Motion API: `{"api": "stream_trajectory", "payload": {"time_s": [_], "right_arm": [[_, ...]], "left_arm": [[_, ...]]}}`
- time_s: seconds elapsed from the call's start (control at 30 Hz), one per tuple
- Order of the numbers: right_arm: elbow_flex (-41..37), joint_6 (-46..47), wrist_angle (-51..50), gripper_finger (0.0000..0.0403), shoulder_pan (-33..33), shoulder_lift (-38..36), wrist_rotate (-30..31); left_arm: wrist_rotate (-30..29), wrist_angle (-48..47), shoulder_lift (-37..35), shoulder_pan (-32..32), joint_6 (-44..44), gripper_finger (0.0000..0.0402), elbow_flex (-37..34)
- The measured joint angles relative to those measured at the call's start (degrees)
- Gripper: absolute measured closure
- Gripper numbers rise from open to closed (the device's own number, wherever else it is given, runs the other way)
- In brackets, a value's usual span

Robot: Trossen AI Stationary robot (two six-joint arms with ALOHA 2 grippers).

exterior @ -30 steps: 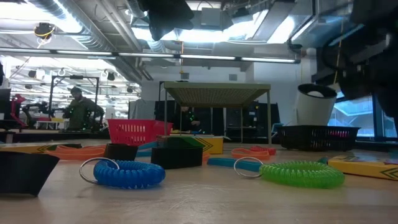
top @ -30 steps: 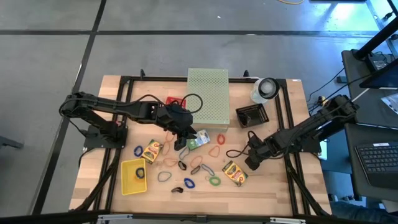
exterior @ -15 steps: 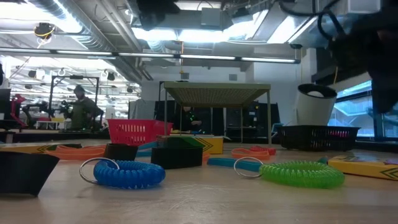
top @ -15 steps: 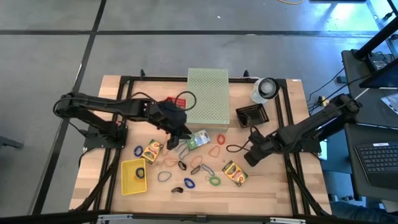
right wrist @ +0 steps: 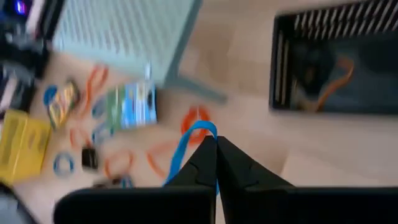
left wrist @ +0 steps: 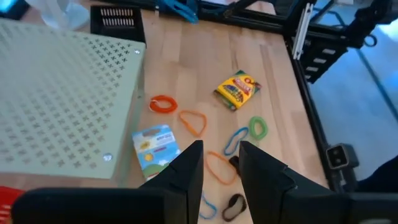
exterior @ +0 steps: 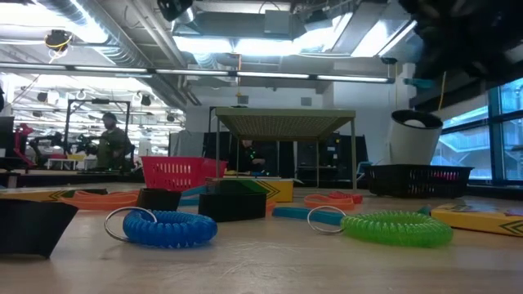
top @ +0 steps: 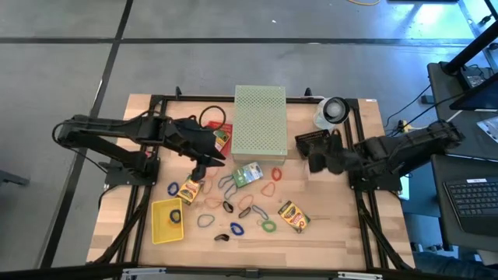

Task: Pick & Place Office Desk Supplies
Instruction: Put the blue rubber band into the black bin

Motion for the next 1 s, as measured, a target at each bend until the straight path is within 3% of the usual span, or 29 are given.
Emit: {"api": "stream_trajectory", "payload": {"time_s": [0.1,0.3,0.57,1.0], "right_arm": [[0.9,-3.0,0.1,0.0403,-5.5,0.8,-0.1],[1.0,-6.1,0.5,0.0403,-16.1,3.0,-6.1],[1.0,-12.5,0.9,0.0403,-25.7,6.9,-11.9],[1.1,-31.1,0.8,0.0403,-40.4,14.3,-22.4]], "left_arm": [[-0.6,-0.4,-0.5,0.5,2.3,0.0304,0.0],[-1.9,-2.6,-0.6,3.4,3.1,0.0304,0.0],[-1.1,-4.8,-0.6,7.4,4.8,0.0304,0.0],[0.3,-4.7,-0.6,10.9,4.8,0.0304,0.0]]}}
